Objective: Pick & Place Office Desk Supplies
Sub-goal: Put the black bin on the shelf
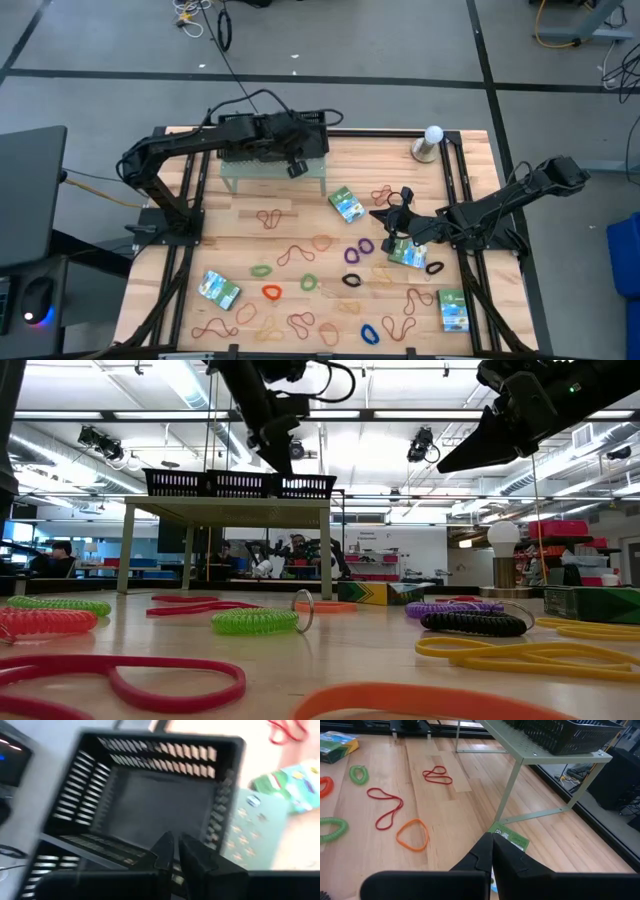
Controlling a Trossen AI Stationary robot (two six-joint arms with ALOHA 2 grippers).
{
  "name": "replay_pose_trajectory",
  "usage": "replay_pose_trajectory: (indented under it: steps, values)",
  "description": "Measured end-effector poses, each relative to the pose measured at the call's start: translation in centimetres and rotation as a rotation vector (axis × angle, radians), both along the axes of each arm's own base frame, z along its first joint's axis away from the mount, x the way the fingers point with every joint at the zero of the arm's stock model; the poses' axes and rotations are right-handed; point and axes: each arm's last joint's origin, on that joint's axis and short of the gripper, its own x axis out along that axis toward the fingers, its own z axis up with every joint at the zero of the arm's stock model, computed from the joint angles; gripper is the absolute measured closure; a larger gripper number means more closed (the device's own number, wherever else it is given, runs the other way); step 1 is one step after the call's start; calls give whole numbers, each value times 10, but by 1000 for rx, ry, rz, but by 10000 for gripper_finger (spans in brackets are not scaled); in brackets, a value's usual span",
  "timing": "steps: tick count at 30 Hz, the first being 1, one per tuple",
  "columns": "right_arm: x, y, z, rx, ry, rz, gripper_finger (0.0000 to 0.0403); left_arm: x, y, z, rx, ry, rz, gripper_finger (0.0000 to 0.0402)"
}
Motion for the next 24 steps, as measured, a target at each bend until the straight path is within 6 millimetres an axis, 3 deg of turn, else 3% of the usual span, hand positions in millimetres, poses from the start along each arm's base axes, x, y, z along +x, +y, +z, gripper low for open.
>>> replay_pose_trajectory:
  steps: [24]
  values:
    - [0,0,0,1,-3,0,392,2,-13,-6,2,70,-16,385]
